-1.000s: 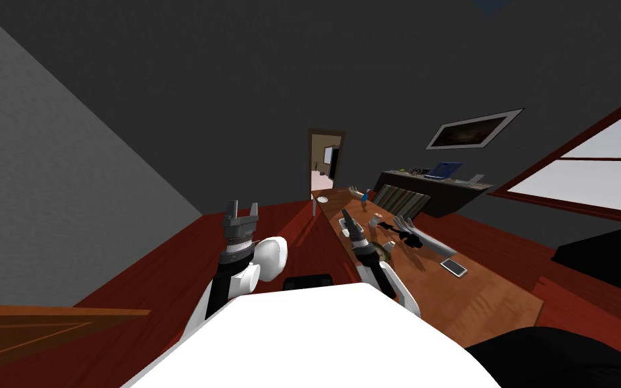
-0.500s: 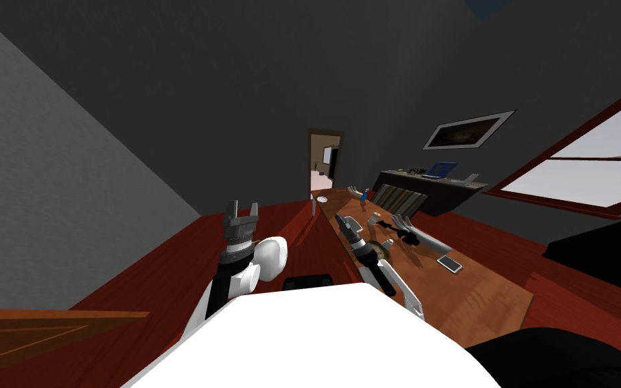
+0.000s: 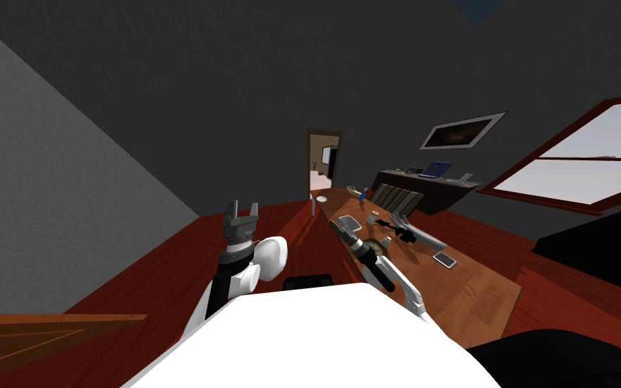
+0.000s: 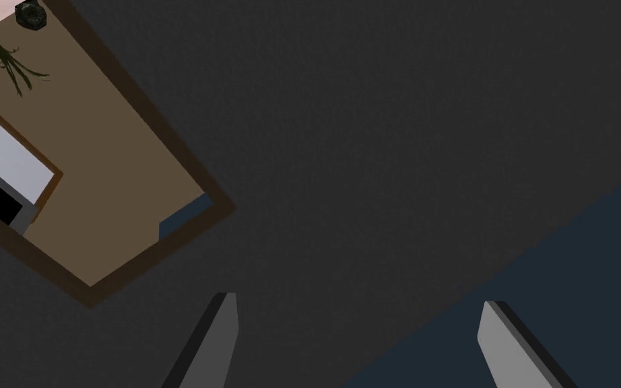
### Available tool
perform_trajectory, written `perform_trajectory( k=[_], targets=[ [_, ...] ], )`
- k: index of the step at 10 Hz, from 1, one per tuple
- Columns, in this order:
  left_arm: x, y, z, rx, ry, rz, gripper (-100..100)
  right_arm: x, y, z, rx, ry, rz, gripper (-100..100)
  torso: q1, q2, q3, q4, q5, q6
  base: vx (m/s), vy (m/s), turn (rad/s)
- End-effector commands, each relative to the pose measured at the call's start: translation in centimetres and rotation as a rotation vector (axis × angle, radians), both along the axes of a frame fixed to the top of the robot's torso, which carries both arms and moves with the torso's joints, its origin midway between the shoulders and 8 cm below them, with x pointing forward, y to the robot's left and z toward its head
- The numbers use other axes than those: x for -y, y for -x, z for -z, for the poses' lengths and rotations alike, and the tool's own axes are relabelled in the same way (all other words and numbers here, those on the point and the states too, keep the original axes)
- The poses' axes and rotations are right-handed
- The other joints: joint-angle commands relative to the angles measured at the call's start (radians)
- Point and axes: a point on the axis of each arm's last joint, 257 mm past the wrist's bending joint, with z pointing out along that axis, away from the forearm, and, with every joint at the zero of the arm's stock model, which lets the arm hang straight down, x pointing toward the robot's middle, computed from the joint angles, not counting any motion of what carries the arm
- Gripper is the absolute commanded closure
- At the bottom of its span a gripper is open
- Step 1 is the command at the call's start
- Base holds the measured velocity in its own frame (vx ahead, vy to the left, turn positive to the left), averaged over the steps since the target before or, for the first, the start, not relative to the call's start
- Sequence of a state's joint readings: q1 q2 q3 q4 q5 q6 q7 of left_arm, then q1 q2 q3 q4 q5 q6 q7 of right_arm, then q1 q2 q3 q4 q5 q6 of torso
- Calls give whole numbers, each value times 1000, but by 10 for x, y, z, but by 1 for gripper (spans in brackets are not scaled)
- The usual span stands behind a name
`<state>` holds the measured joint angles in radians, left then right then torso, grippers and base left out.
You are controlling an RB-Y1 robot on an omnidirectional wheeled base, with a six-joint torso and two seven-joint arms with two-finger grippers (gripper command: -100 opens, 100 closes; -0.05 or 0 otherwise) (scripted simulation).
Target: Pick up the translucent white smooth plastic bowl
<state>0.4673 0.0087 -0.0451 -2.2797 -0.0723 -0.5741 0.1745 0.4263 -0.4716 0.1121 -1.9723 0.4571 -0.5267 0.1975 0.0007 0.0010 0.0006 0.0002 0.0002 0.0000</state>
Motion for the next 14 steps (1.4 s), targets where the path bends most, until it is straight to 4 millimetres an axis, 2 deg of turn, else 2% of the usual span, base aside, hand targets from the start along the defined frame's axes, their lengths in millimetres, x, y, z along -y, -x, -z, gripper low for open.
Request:
perform_trajectory(
  k=[1, 2, 3, 4, 5, 6, 7, 8, 9, 10, 11, 12, 13, 14],
  targets=[
    [0, 0, 0, 0, 0, 0, 0, -4, 0, 13, -6, 70, -14, -100, 0, 0, 0, 0, 0, 0, -17, 13, -19],
    [0, 0, 0, 0, 0, 0, 0, -4, 0, 30, -18, 153, -34, -100, 0, 0, 0, 0, 0, 0, -22, 13, -40],
    [0, 0, 0, 0, 0, 0, 0, -4, 1, 33, -16, 180, -40, -100, 0, 0, 0, 0, 0, 0, -20, 16, -18],
    [0, 0, 0, 0, 0, 0, 0, -3, 0, 50, -26, 262, -60, -100, 0, 0, 0, 0, 0, 0, -18, 21, -36],
    [0, 0, 0, 0, 0, 0, 0, -3, 1, 54, -24, 291, -67, -100, 0, 0, 0, 0, 0, 0, -15, 16, -19],
    [0, 0, 0, 0, 0, 0, 0, 1, 1, 71, -32, 376, -88, -100, 0, 0, 0, 0, 0, 0, -19, 16, -33],
    [0, 0, 0, 0, 0, 0, 0, 2, 2, 74, -30, 404, -94, -100, 0, 0, 0, 0, 0, 0, -15, 14, -13],
    [0, 0, 0, 0, 0, 0, 0, 8, 2, 90, -37, 487, -116, -100, 0, 0, 0, 0, 0, 0, -18, 18, -32],
    [0, 0, 0, 0, 0, 0, 0, 9, 3, 93, -33, 516, -122, -100, 0, 0, 0, 0, 0, 0, -17, 14, -15],
    [0, 0, 0, 0, 0, 0, 0, 18, 3, 109, -38, 603, -145, -100, 0, 0, 0, 0, 0, 0, -18, 15, -24],
    [0, 0, 0, 0, 0, 0, 0, 18, 4, 112, -35, 626, -150, -100, 0, 0, 0, 0, 0, 0, -12, 14, -13],
    [0, 0, 0, 0, 0, 0, 0, 29, 3, 126, -37, 714, -173, -100, 0, 0, 0, 0, 0, 0, -11, 16, -22],
    [0, 0, 0, 0, 0, 0, 0, 29, 4, 129, -34, 735, -178, -100, 0, -1, 0, 0, 0, 0, -8, 14, -10],
    [0, 0, 0, 0, 0, 0, 0, 43, 3, 142, -34, 824, -201, -100, 0, -1, 0, 0, 0, 0, -9, 14, -16]
  ],
)
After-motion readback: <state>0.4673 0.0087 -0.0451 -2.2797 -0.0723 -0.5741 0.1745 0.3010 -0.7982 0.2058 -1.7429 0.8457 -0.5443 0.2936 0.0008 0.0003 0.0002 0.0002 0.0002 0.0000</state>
